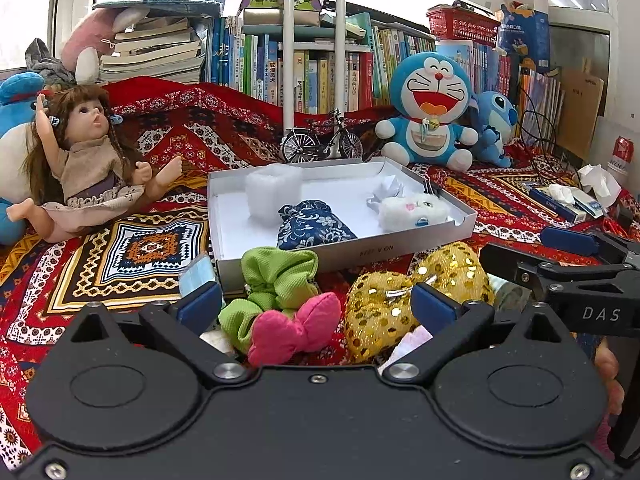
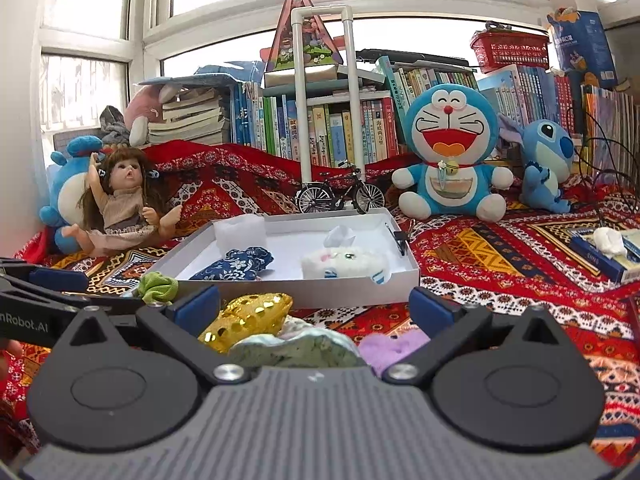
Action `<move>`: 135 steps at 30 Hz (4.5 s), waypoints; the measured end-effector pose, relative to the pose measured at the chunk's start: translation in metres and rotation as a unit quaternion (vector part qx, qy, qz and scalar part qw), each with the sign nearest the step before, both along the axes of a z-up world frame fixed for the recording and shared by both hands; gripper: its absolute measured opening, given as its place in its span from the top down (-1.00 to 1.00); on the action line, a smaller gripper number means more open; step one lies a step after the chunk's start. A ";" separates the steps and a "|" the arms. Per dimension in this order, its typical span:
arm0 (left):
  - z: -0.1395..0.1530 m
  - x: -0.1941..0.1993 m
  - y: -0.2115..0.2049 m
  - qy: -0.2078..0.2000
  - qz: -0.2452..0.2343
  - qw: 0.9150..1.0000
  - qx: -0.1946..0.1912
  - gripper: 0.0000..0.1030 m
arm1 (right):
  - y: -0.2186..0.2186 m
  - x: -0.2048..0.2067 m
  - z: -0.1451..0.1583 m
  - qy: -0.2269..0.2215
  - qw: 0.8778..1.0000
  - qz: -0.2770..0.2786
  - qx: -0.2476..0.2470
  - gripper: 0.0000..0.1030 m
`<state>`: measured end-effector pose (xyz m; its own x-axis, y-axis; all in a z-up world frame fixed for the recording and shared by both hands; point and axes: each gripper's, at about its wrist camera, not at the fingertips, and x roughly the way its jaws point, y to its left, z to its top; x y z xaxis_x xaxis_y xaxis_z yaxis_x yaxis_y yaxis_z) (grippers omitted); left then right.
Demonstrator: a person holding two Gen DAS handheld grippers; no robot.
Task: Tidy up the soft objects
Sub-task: 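Lower the left tool toward the plaid box while the right tool approaches the purple heart plush, then grasp the small plaid box with the left tool while the right tool grasps the purple heart plush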
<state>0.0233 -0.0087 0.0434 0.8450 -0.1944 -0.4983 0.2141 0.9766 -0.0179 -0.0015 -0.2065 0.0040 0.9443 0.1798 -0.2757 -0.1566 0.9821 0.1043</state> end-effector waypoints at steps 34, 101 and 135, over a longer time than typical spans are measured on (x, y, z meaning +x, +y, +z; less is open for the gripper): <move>-0.020 0.003 0.041 0.036 0.078 0.996 -0.002 -0.84 | -0.022 -0.016 -0.020 0.037 0.996 -0.073 -0.025 -1.00; -0.046 0.029 0.042 0.079 0.134 0.988 0.020 0.15 | -0.016 0.007 -0.039 0.070 0.993 -0.084 -0.051 -0.57; -0.037 0.023 0.048 0.064 0.133 0.989 0.022 0.18 | -0.021 0.009 -0.036 0.084 0.993 -0.079 -0.041 -0.36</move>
<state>0.0464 0.0398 0.0069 0.7927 0.0504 -0.6075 -0.0522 0.9985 0.0146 0.0074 -0.2272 -0.0321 0.8985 0.0043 -0.4390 0.0126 0.9993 0.0354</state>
